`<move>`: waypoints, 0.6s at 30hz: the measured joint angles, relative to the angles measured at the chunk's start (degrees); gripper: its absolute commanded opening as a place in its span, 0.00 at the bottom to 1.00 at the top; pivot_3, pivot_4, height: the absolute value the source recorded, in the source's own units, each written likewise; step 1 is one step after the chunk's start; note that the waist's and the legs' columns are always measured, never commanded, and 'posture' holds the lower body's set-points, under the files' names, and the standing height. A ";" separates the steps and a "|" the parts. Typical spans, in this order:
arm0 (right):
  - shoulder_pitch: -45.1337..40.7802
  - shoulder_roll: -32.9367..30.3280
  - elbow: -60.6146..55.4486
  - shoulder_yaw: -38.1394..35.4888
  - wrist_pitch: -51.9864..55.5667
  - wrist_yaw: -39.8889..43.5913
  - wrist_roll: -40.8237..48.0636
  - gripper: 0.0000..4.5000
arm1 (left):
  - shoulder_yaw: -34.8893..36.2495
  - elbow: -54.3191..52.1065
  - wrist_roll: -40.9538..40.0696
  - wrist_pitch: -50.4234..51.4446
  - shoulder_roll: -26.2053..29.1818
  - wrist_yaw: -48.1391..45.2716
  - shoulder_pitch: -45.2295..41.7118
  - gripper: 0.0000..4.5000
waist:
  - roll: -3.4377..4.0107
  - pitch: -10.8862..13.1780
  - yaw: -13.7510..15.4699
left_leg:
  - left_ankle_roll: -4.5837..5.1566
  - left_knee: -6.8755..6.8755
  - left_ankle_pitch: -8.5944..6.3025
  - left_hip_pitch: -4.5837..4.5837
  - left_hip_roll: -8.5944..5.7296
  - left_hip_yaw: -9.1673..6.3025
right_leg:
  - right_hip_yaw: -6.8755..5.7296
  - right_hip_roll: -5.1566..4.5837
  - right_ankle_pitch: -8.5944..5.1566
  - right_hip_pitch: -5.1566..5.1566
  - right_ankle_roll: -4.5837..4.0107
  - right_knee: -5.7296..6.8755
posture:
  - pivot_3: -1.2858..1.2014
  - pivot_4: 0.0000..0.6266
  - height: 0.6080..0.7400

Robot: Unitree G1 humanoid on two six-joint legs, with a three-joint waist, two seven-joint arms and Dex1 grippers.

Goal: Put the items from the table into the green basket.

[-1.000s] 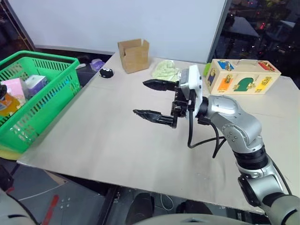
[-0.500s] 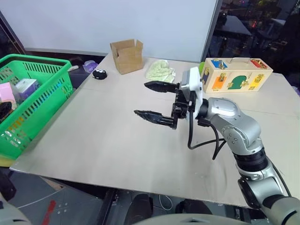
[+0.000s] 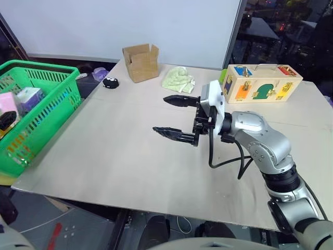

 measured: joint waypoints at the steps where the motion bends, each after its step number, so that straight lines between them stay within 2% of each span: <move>1: 0.00 0.01 0.00 0.01 0.00 -0.03 0.00 1.00 | 0.14 -0.32 -0.18 -0.37 0.03 0.16 0.00 0.99 | 0.00 0.00 0.01 | 0.00 0.00 0.00 0.00 0.00 -0.01 | 0.01 0.00 0.00 0.00 0.00 0.00 | 0.57 0.00 1.00; 6: 0.02 -0.10 -0.17 0.01 0.02 -0.27 -0.01 1.00 | 2.61 -4.12 -2.93 -1.23 0.04 -2.24 1.26 0.99 | -0.02 -0.01 -0.05 | 0.00 0.00 0.00 -0.02 0.01 -0.01 | 0.03 -0.02 0.00 0.00 0.00 -0.01 | 0.56 0.00 1.00; 8: 0.10 -0.26 -0.41 0.00 0.04 -0.48 -0.02 1.00 | 4.11 -9.65 -5.00 -1.02 -0.36 -4.66 3.09 0.99 | -0.01 0.00 -0.09 | 0.00 0.00 0.00 -0.02 -0.01 -0.02 | 0.15 -0.08 0.00 0.00 0.00 -0.01 | 0.56 0.00 1.00; 11: 0.37 -0.74 -1.17 -0.09 0.09 -0.63 -0.04 1.00 | 7.26 -24.74 -9.95 3.77 -3.64 -7.62 10.26 0.99 | 0.18 0.00 -0.16 | 0.00 -0.02 0.00 0.03 -0.05 0.04 | 0.26 -0.22 0.00 0.02 0.00 0.04 | 0.56 0.00 1.00; 12: 0.82 -1.30 -1.53 -0.23 0.12 -0.70 -0.07 1.00 | 9.67 -38.18 -14.65 10.05 -7.73 -7.35 16.37 0.99 | 0.24 0.01 -0.26 | 0.00 -0.02 0.00 0.04 -0.05 0.05 | 0.28 -0.25 0.01 0.04 0.01 0.00 | 0.56 0.00 1.00; 13: 0.89 -1.46 -1.42 -0.22 0.21 -0.80 -0.27 1.00 | 9.99 -43.14 -16.54 12.83 -9.46 -7.11 18.19 0.99 | 0.26 0.02 -0.17 | 0.00 -0.01 0.01 0.08 -0.08 0.05 | 0.23 -0.34 0.00 0.08 0.01 0.04 | 0.56 0.00 1.00; 18: 6.33 -6.65 -2.23 -1.83 0.18 -2.47 -3.11 1.00 | 10.06 -75.09 -27.57 26.61 -20.80 0.12 29.14 0.99 | 0.21 -0.03 -0.11 | 0.01 -0.02 0.00 0.20 -0.14 0.04 | 0.25 -0.41 0.01 0.25 0.02 -0.04 | 0.55 0.00 1.00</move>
